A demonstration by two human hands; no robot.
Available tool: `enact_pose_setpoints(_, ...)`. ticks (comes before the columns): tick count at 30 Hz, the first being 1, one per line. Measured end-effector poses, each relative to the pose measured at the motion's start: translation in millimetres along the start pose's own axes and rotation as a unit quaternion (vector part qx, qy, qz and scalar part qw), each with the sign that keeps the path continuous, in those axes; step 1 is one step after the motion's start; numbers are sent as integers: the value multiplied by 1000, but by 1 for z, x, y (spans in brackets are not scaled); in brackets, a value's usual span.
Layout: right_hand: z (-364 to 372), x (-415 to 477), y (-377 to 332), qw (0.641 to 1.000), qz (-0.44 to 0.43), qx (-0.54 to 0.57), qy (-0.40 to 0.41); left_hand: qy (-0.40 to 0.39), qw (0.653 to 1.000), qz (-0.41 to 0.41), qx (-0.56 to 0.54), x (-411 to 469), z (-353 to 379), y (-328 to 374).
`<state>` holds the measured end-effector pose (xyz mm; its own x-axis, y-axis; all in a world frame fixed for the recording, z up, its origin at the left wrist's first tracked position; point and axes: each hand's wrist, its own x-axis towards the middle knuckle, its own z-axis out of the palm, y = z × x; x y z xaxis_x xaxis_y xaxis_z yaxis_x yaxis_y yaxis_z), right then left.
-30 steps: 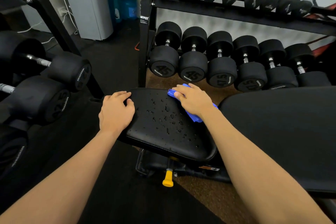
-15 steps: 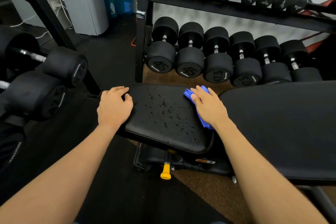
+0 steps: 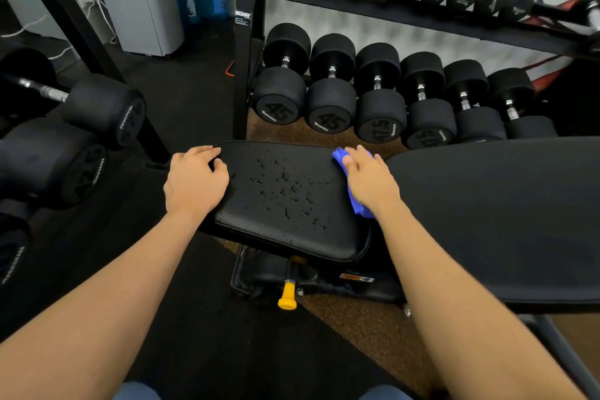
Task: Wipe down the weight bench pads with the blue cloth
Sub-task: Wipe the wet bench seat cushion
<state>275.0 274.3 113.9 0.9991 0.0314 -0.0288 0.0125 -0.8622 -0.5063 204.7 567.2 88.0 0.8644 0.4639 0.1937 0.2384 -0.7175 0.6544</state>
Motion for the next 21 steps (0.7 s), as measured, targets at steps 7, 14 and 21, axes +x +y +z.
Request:
enact_pose_setpoints(7, 8, -67, 2, 998, -32, -45, 18, -10, 1000, 4, 9, 0, -2, -1)
enact_pose_setpoints(14, 16, -139, -17, 984, -63, -164, 26, -7, 1000, 16, 7, 0, -2, -4)
enact_pose_setpoints(21, 10, -10, -13, 983, -44, -176, -1, -12, 1000, 18, 10, 2, 0, -4)
